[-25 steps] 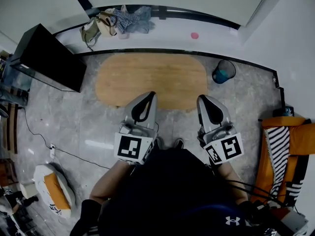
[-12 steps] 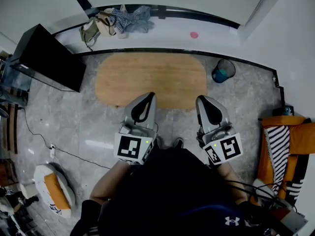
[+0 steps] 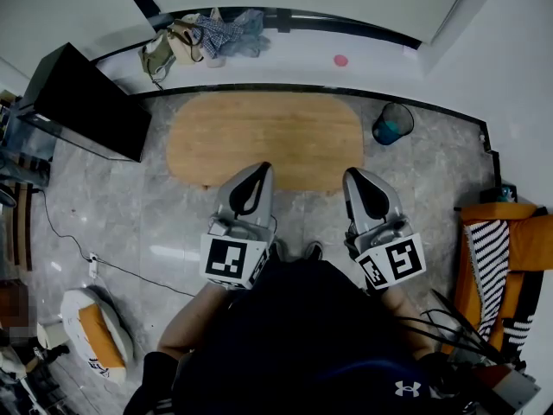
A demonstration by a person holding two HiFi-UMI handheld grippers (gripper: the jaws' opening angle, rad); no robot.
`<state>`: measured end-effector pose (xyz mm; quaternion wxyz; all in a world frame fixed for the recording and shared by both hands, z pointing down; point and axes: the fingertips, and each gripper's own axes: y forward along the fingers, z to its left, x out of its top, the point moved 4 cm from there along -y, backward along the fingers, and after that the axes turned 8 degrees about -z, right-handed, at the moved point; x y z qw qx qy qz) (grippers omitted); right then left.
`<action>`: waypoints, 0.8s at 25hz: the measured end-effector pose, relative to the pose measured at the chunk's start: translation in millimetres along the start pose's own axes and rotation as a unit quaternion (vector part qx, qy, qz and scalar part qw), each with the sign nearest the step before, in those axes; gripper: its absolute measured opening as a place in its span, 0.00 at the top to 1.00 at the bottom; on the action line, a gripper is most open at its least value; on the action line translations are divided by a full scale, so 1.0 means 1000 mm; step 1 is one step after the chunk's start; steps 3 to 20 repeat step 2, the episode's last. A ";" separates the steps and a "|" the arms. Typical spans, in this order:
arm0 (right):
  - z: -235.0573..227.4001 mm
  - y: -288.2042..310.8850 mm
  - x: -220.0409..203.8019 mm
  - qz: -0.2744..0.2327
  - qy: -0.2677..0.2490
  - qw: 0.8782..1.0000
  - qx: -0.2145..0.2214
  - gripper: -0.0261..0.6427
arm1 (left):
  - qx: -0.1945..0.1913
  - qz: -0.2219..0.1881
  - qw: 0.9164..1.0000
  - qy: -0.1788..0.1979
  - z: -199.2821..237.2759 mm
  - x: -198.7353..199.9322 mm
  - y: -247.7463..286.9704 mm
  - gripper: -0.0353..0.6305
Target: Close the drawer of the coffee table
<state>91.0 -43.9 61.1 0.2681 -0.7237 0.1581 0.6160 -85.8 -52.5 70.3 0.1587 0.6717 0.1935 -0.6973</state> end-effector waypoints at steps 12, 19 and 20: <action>0.000 -0.001 -0.001 0.001 0.001 1.000 -0.001 0.96 | 0.000 0.002 1.000 0.000 0.000 -0.001 0.000 0.94; 0.000 -0.001 -0.001 0.001 0.001 1.000 -0.001 0.96 | 0.000 0.002 1.000 0.000 0.000 -0.001 0.000 0.94; 0.000 -0.001 -0.001 0.001 0.001 1.000 -0.001 0.96 | 0.000 0.002 1.000 0.000 0.000 -0.001 0.000 0.94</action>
